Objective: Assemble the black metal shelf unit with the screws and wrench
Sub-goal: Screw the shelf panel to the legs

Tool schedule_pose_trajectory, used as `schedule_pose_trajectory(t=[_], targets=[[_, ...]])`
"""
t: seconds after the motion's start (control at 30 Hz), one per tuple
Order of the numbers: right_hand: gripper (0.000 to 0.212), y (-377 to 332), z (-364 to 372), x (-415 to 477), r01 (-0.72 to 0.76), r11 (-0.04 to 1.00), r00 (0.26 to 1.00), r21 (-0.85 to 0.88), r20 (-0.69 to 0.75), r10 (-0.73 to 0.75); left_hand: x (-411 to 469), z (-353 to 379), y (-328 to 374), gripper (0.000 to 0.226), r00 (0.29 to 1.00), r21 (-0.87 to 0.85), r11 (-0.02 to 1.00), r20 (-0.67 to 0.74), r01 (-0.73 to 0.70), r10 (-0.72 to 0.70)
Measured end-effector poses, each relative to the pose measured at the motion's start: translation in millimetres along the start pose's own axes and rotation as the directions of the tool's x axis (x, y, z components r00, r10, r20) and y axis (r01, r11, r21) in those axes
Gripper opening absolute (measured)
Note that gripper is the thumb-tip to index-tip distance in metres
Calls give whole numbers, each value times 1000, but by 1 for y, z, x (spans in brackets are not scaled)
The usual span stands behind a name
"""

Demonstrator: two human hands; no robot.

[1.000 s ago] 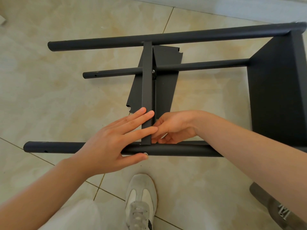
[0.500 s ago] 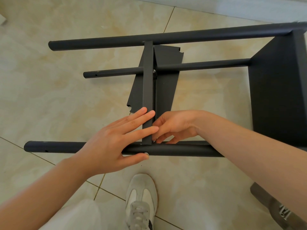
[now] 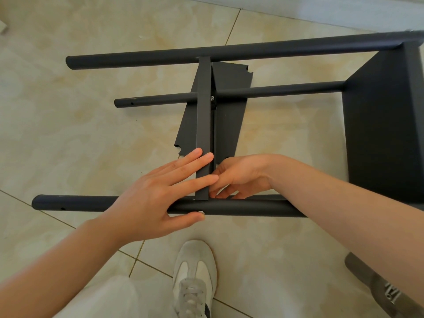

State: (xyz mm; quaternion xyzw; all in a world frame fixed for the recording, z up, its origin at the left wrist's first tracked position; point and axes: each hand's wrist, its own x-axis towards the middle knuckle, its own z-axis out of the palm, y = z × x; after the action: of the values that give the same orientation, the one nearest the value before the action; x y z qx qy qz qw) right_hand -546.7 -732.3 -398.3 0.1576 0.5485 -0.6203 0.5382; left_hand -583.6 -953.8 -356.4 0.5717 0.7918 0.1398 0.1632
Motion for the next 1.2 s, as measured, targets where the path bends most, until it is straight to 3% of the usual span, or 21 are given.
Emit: schedule_pose_trajectory(t=[0.17,0.37,0.53,0.7,0.83,1.2], targets=[[9,0,-3,-3,24,999,999,24,39,-25,0,0,1,62,1000,-4,1000,-11,-2,2],[8,-1,-2,-2,3,999,1000,34,16,-4,0,0,0,63,1000,14,1000,-5,-1,1],[26,0,0,2,-30,999,1000,22,-1,30,0,1,0,63,1000,24,1000,-5,-1,1],[9,1,-5,-2,-6,1000,1000,30,29,5,0,0,0,62,1000,17,1000,-5,-1,1],[19,2,-4,1,0,1000,1000,-16,26,1,0,0,0,62,1000,18,1000,-9,1,-1],[11,1,-3,-4,45,997,999,-58,13,-45,0,0,3,61,1000,-16,1000,-18,8,-9]])
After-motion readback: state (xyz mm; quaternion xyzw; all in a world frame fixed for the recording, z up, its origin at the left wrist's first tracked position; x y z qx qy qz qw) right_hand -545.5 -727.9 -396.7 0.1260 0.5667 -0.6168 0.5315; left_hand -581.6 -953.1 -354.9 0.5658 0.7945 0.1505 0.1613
